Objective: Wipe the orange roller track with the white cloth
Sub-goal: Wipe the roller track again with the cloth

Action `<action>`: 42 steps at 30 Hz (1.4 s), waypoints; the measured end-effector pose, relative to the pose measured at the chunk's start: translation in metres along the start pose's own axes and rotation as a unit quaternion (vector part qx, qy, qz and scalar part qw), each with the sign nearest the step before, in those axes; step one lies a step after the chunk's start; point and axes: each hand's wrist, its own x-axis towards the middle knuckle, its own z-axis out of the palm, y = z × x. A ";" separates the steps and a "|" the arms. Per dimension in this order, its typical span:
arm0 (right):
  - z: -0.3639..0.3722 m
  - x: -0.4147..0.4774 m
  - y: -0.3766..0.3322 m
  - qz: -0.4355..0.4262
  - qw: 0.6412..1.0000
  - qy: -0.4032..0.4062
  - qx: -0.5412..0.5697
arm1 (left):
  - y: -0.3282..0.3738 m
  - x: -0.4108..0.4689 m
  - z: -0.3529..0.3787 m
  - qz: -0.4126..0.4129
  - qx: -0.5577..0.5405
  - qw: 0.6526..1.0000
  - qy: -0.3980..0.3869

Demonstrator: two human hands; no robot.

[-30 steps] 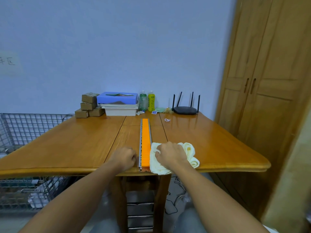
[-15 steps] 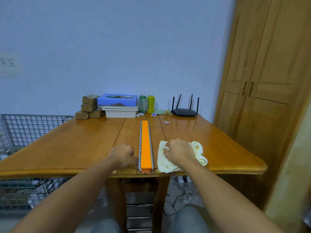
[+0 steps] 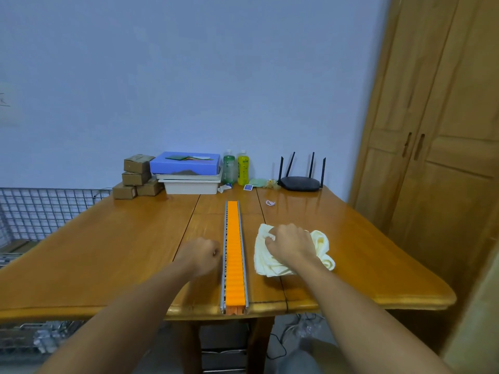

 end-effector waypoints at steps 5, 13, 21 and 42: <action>0.007 0.047 0.000 -0.004 1.000 0.007 0.011 | -0.015 0.043 0.002 -0.013 -0.046 0.999 0.017; 0.030 0.117 0.001 -0.010 0.999 0.007 0.042 | -0.025 0.110 0.020 -0.068 -0.103 0.991 0.048; 0.069 0.175 0.008 0.010 0.997 -0.012 0.070 | -0.045 0.166 0.049 -0.108 -0.142 0.982 0.060; 0.158 0.304 0.007 0.040 0.987 -0.040 0.152 | -0.098 0.264 0.101 -0.119 -0.242 0.959 0.086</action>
